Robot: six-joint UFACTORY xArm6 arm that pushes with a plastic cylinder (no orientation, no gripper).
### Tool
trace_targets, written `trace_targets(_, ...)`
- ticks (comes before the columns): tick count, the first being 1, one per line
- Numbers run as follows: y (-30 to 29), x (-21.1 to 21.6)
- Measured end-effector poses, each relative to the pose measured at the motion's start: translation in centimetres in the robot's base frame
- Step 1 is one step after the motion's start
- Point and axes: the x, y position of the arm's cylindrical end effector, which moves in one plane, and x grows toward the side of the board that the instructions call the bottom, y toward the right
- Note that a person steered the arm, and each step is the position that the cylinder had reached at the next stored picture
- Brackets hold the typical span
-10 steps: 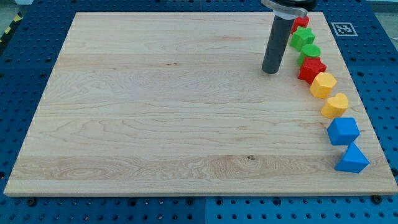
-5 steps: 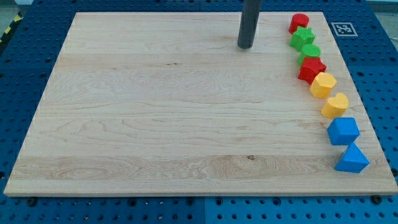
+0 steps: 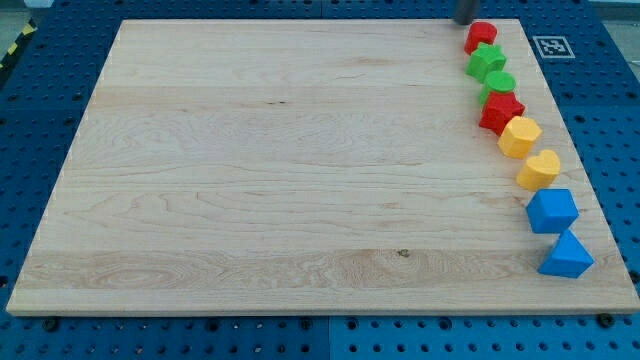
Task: Move the red circle towards the top center of the board
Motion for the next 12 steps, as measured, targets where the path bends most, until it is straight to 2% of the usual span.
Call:
trace_targets(1,3.6,2.0)
trace_targets(2,3.6,4.5)
trace_targets(6,3.8,5.8)
trace_targets(12,-7.0,5.3)
